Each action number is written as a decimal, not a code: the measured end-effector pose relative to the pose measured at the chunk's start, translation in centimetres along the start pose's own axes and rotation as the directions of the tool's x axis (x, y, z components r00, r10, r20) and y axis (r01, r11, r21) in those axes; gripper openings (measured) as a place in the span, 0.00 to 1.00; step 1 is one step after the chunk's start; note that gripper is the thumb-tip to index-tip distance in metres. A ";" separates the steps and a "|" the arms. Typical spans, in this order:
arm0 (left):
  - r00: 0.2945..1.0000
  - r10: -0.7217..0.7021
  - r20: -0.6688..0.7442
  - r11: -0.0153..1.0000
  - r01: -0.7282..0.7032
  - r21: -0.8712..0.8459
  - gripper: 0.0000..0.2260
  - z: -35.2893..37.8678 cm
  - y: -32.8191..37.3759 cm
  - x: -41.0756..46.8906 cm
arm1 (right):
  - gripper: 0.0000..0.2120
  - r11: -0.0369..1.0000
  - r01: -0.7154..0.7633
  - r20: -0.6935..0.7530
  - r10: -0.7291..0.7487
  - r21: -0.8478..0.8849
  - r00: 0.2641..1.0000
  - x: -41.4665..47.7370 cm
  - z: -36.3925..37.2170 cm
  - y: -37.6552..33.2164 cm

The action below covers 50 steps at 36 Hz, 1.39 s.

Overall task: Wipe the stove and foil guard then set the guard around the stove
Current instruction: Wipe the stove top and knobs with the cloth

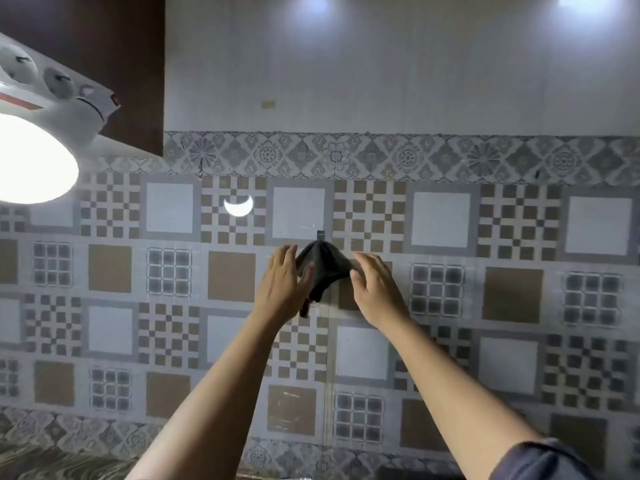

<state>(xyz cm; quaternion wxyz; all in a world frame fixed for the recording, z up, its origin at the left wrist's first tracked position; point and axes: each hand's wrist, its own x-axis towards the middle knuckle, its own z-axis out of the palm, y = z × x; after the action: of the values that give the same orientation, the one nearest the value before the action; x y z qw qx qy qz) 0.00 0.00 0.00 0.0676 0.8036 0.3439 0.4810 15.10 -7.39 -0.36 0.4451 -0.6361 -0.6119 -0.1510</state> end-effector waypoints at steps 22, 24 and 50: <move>0.955 -0.177 -0.238 0.920 0.075 -0.384 0.06 7.8 -7.9 7.0 | 0.10 0.971 -0.069 -0.247 0.126 0.228 0.961 9.3 9.4 3.4; 0.955 -0.178 -0.237 0.917 0.074 -0.391 0.06 7.7 -8.0 7.3 | 0.09 0.967 -0.064 -0.256 0.130 0.248 0.958 9.7 9.2 3.6; 0.998 0.058 0.017 0.875 -0.043 -0.482 0.07 -1.1 -0.5 -1.2 | 0.08 0.991 -0.004 -0.139 0.023 0.135 0.990 -2.4 -3.6 0.1</move>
<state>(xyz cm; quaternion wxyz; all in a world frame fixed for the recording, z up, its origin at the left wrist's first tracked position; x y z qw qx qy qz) -1.46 -0.60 -0.48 0.2580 0.7777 0.1915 0.5403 15.96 -11.65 -0.18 0.5301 -0.5963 -0.5836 -0.1508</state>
